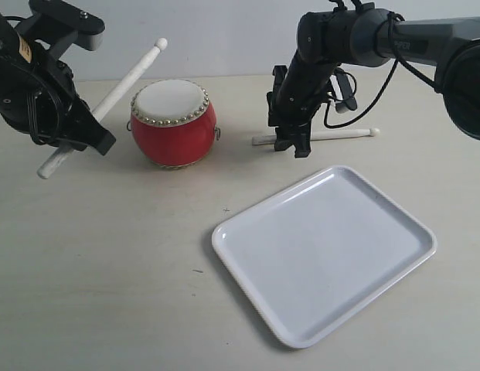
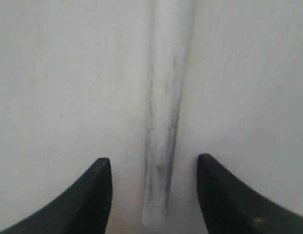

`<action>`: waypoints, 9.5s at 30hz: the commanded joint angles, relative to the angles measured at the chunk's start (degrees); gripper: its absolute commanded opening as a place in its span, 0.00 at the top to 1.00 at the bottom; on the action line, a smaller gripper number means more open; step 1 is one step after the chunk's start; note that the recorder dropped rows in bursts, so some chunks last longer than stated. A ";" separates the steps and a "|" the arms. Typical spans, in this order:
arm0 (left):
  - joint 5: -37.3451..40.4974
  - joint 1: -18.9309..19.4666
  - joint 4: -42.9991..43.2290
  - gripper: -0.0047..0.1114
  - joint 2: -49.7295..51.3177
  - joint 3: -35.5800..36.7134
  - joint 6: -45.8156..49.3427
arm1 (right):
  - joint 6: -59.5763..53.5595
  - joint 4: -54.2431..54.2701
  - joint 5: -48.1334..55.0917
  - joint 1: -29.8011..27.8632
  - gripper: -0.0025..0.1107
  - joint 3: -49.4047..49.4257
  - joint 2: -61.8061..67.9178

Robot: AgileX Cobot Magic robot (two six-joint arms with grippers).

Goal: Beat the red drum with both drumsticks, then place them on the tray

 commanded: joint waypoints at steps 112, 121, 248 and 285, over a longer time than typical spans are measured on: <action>-0.11 0.16 0.22 0.96 -0.17 -0.04 0.91 | -113.11 -1.87 9.96 -0.08 0.83 -0.39 0.27; -0.21 0.16 0.22 0.96 -0.17 -0.04 0.91 | -108.00 -7.34 12.02 -0.08 0.86 -0.39 0.27; 8.09 6.48 -11.99 0.96 4.60 -8.06 3.01 | -116.80 7.24 15.79 7.26 0.98 16.48 -26.67; 11.00 6.36 -13.65 0.96 -10.72 -7.69 2.57 | -120.90 14.38 12.09 7.26 0.98 23.89 -18.25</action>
